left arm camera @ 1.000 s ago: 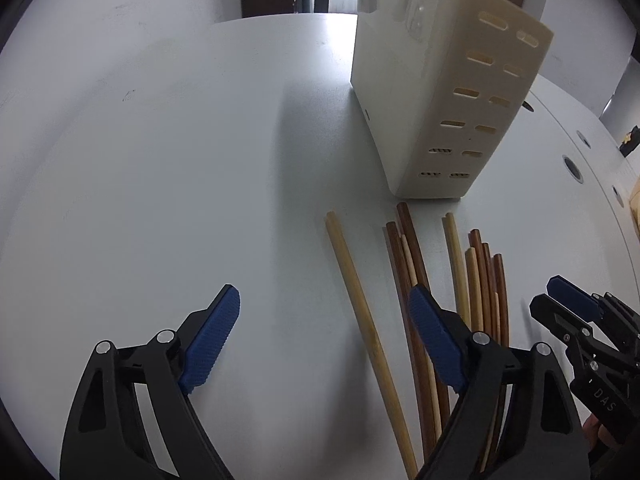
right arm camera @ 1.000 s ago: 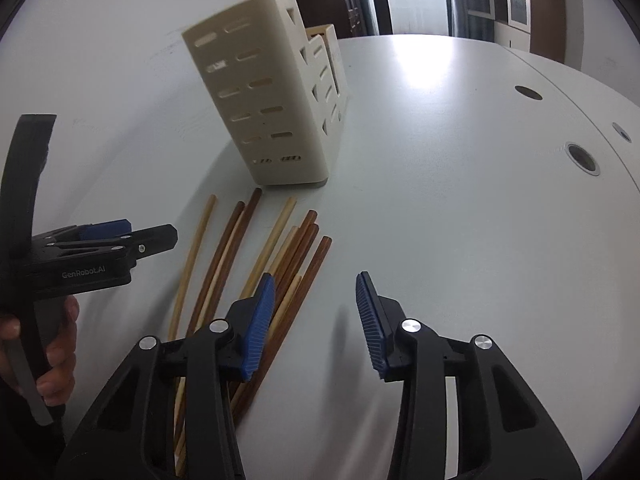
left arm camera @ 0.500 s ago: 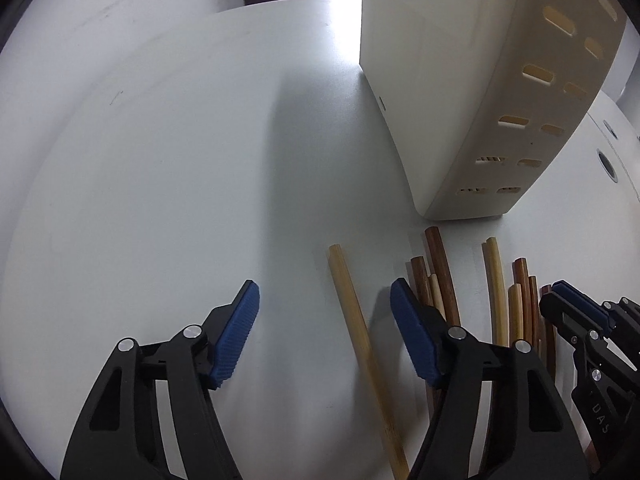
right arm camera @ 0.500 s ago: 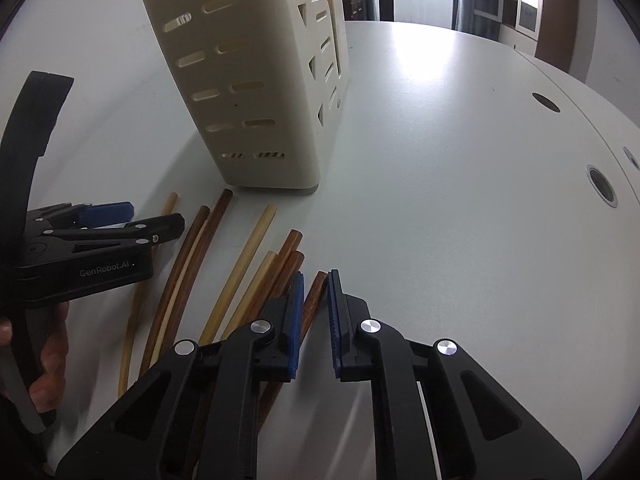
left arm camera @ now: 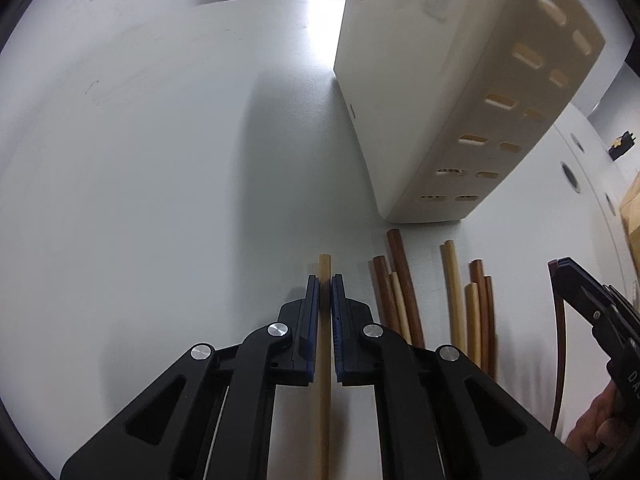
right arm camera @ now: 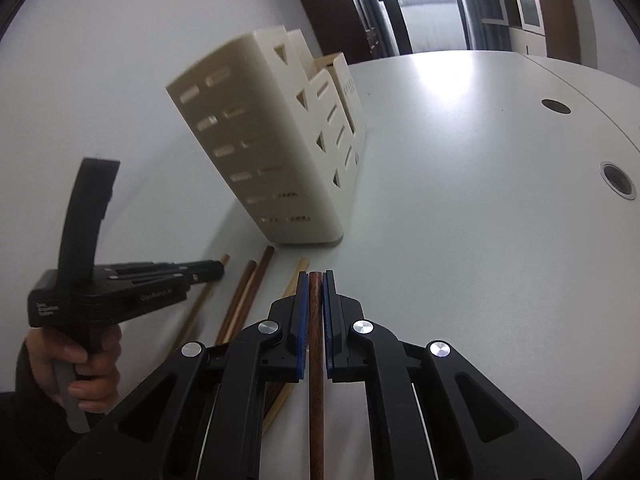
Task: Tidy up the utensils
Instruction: 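Lift both held chopsticks upright and carry them above the cream holder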
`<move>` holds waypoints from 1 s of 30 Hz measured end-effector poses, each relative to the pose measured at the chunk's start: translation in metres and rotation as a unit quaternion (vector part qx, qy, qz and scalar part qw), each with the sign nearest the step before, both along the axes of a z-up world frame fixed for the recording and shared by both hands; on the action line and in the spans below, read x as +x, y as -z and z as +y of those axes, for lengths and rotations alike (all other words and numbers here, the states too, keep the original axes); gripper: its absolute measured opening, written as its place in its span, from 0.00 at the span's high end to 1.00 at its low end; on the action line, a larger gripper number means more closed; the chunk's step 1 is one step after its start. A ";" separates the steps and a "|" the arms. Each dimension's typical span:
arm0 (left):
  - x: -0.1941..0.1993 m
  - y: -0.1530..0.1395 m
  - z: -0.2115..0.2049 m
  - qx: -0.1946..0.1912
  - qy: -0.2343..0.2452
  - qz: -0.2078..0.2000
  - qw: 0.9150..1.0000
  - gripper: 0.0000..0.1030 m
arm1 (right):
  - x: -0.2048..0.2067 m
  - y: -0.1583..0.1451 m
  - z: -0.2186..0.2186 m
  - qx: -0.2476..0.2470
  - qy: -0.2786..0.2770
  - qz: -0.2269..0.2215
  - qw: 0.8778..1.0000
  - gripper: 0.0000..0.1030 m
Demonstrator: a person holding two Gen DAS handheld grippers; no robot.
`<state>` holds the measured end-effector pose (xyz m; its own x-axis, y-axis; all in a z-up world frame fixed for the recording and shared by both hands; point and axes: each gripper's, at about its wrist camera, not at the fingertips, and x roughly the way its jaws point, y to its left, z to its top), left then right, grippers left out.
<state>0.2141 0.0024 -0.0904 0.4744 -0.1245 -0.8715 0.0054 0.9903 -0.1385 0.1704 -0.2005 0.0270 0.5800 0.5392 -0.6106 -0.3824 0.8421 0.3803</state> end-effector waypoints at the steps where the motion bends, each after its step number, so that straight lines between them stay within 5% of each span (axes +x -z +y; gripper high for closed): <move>1: -0.006 -0.007 0.001 -0.006 0.003 -0.008 1.000 0.95 | -0.003 -0.007 -0.005 0.014 -0.001 -0.010 1.000 0.93; 8: -0.050 -0.066 0.005 -0.050 0.023 -0.064 0.996 0.95 | -0.047 -0.064 -0.026 0.048 -0.001 -0.139 0.989 0.93; 16: -0.095 -0.115 0.010 -0.064 0.034 -0.136 0.988 0.95 | -0.062 -0.105 -0.030 0.092 -0.012 -0.192 0.977 0.93; 30: -0.096 -0.221 -0.002 -0.059 0.040 -0.250 0.966 0.95 | -0.047 -0.180 -0.029 0.107 -0.028 -0.266 0.958 0.93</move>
